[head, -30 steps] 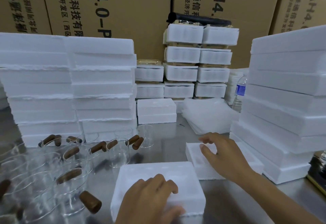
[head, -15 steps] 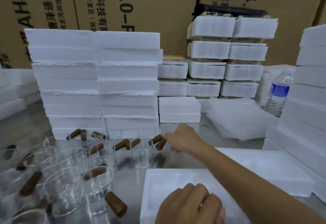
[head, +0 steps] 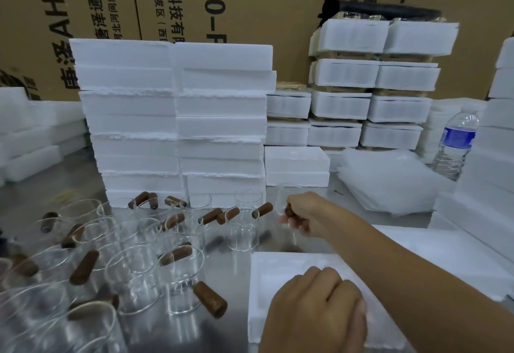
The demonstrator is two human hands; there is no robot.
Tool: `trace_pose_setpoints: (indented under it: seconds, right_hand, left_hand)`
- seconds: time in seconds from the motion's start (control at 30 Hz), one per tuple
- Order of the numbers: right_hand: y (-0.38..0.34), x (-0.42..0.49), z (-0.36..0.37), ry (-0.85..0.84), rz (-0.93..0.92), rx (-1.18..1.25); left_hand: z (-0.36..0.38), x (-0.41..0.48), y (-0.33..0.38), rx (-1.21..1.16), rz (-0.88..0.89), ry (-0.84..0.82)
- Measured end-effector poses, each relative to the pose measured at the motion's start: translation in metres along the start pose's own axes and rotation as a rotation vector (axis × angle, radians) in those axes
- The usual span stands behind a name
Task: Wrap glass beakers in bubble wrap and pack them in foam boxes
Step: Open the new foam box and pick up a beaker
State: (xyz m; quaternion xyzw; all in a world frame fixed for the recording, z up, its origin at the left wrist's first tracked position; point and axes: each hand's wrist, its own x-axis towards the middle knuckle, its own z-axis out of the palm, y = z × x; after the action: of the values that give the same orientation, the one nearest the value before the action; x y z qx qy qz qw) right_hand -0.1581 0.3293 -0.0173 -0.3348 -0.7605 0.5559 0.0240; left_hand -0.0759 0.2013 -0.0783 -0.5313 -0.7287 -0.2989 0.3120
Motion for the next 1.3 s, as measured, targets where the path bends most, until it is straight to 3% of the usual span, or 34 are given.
trace_pose_setpoints:
  seconds: [0.03, 0.1, 0.27, 0.37, 0.67, 0.83, 0.97, 1.07, 1.3]
  right_hand:
    - [0.0, -0.005, -0.004, 0.029, -0.033, 0.021]
    - [0.002, -0.017, -0.013, 0.124, -0.148, 0.03]
    - [0.032, -0.063, -0.039, 0.32, -0.571, -0.037]
    - [0.052, -0.084, -0.044, 0.26, -0.636, 0.053]
    - [0.067, -0.094, -0.047, -0.077, -0.518, 0.498]
    - [0.068, -0.099, -0.043, -0.178, -0.471, 0.611]
    - [0.07, -0.099, -0.043, -0.218, -0.492, 0.596]
    - [0.072, -0.097, -0.041, -0.153, -0.557, 0.468]
    - [0.053, -0.06, -0.075, 0.206, -0.543, 0.259]
  left_hand:
    - [0.002, -0.003, -0.002, -0.082, 0.017, 0.099]
    - [-0.005, 0.0, -0.003, -0.227, -0.121, 0.165]
    - [-0.025, 0.013, -0.008, -0.765, -0.674, 0.375]
    - [-0.031, 0.017, -0.014, -1.003, -0.797, 0.359]
    - [-0.037, 0.016, -0.023, -1.131, -0.808, 0.16]
    - [-0.037, 0.015, -0.025, -1.281, -0.753, 0.027]
    - [-0.036, 0.015, -0.024, -1.27, -0.806, 0.013]
    - [-0.035, 0.016, -0.026, -1.34, -0.852, 0.07]
    - [-0.034, 0.016, -0.037, -1.432, -0.903, 0.269]
